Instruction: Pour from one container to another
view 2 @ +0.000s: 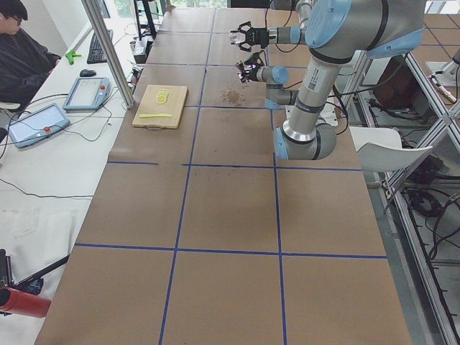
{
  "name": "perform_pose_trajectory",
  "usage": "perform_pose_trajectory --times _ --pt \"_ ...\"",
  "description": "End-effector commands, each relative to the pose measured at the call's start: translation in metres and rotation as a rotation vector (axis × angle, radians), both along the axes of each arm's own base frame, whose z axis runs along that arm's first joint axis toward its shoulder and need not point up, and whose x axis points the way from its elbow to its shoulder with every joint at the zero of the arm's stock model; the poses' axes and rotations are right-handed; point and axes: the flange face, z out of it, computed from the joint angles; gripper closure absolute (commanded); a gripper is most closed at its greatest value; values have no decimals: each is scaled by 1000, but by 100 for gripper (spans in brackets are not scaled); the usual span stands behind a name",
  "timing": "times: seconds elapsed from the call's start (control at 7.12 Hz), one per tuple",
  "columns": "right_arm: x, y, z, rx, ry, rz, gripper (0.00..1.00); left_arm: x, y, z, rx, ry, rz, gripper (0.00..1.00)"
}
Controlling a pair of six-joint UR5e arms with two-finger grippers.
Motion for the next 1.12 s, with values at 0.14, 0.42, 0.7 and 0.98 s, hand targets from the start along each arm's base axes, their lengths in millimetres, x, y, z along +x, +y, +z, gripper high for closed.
perform_pose_trajectory --times 0.14,0.42,0.7,0.98 --pt "0 0 -1 1 3 1 100 0 0 0 0 -1 0 100" --pt "0 0 -5 1 -16 0 100 -1 0 -1 0 2 0 100" --pt "3 0 -22 4 -69 1 100 -4 0 -1 2 12 -2 100" --pt "13 0 -30 10 -177 2 100 -6 1 -1 3 27 -1 100"
